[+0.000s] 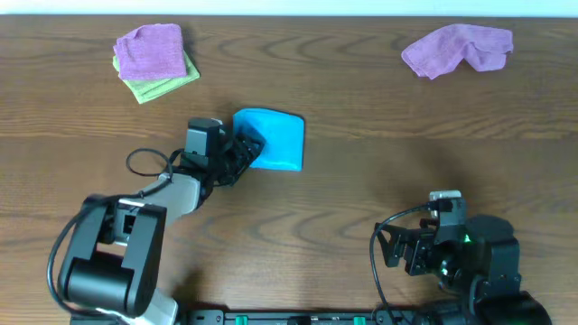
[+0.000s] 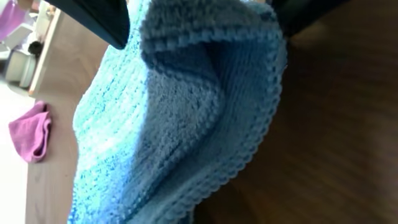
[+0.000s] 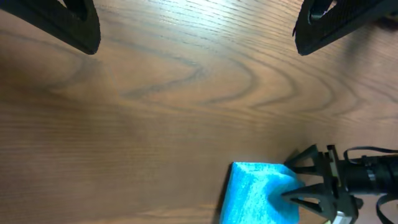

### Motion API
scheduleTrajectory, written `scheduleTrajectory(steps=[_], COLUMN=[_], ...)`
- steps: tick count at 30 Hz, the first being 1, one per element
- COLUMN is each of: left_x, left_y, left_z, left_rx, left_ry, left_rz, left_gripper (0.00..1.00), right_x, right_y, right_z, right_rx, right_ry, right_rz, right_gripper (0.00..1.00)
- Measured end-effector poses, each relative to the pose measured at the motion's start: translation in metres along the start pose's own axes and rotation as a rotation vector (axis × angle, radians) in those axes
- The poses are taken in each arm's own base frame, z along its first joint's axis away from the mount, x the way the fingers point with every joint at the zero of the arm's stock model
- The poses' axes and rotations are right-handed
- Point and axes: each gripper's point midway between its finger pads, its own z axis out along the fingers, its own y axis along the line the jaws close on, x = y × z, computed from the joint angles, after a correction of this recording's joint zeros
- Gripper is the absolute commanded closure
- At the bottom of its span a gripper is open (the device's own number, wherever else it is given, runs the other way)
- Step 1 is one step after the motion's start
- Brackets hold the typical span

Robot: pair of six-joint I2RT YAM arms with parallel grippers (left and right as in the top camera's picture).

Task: Fold the cloth
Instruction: 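Grasp the edge of the folded blue cloth with the left gripper, then lift the blue cloth with the left gripper and carry it to the back-left stack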

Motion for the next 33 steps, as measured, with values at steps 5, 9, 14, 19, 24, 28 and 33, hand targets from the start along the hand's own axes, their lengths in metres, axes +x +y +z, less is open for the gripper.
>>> scheduleTrajectory(steps=[5,9,14,19,24,28,33], left_x=[-0.003,-0.007,-0.013,-0.015,-0.039,-0.070,-0.125], left_y=[0.000,0.003,-0.005,-0.018,-0.070,-0.114,-0.159], left_z=[0.008,0.014,0.015,0.015,0.010,-0.007,-0.047], left_rx=[0.014,0.018,0.049,0.080,0.127,0.141,0.162], left_ry=[-0.015,-0.031,-0.058,-0.043,-0.034,-0.057,-0.158], left_rz=[0.004,0.017,0.057,0.068,0.088,0.091,0.112], left_gripper=[0.64,0.94,0.94,0.94,0.94,0.94,0.94], right_x=[0.000,0.000,0.000,0.000,0.000,0.000,0.001], right_y=[0.000,0.000,0.000,0.000,0.000,0.000,0.000], right_z=[0.000,0.000,0.000,0.000,0.000,0.000,0.001], right_rx=[0.000,0.000,0.000,0.000,0.000,0.000,0.001], right_ry=[0.000,0.000,0.000,0.000,0.001,0.001,0.002], right_rz=[0.000,0.000,0.000,0.000,0.001,0.001,0.003], right_gripper=[0.01,0.01,0.01,0.01,0.01,0.01,0.01])
